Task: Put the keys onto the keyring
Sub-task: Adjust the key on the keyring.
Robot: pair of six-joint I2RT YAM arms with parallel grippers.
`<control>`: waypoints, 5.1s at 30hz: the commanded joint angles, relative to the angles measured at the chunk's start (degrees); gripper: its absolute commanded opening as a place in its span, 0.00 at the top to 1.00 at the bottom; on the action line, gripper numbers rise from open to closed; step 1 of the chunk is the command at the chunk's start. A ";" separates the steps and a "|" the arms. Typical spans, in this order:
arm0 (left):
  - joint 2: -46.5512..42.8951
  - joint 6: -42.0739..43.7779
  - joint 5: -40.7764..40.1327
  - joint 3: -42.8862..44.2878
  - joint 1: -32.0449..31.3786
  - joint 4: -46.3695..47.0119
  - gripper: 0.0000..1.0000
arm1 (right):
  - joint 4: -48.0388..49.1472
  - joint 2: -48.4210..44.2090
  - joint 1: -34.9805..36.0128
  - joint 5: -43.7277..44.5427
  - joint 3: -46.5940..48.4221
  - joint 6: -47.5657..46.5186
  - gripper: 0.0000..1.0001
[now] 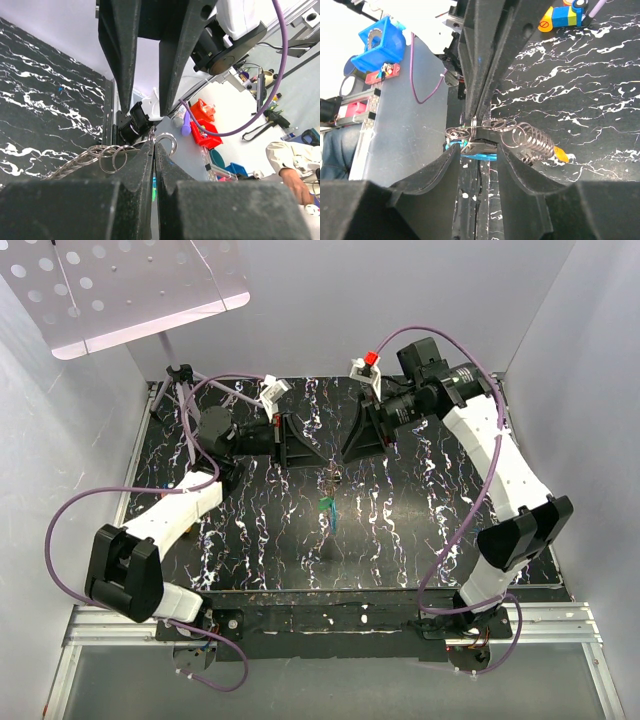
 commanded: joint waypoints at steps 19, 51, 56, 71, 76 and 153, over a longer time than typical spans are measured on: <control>-4.64 -0.97 -7.55 -3.73 0.59 8.47 1.00 | 15.63 -5.51 0.09 1.27 -4.08 21.42 0.69; -6.40 2.11 -11.33 -2.50 0.85 2.39 1.00 | 10.97 -4.81 1.76 6.89 -4.78 17.56 0.73; -6.40 2.03 -11.50 -2.50 0.85 2.39 1.00 | 10.36 -4.54 2.02 7.15 -4.87 17.29 0.75; -9.47 4.23 -17.56 -3.46 0.76 -1.13 1.00 | 9.65 -4.89 2.55 6.71 -5.22 16.94 0.99; -12.02 2.12 -25.64 -7.85 0.24 3.61 1.00 | 13.08 -5.42 2.55 7.24 -7.32 20.18 0.99; -6.57 -6.31 -32.44 -15.68 -2.59 29.47 0.69 | 20.48 -3.22 1.14 1.61 -4.96 22.75 0.99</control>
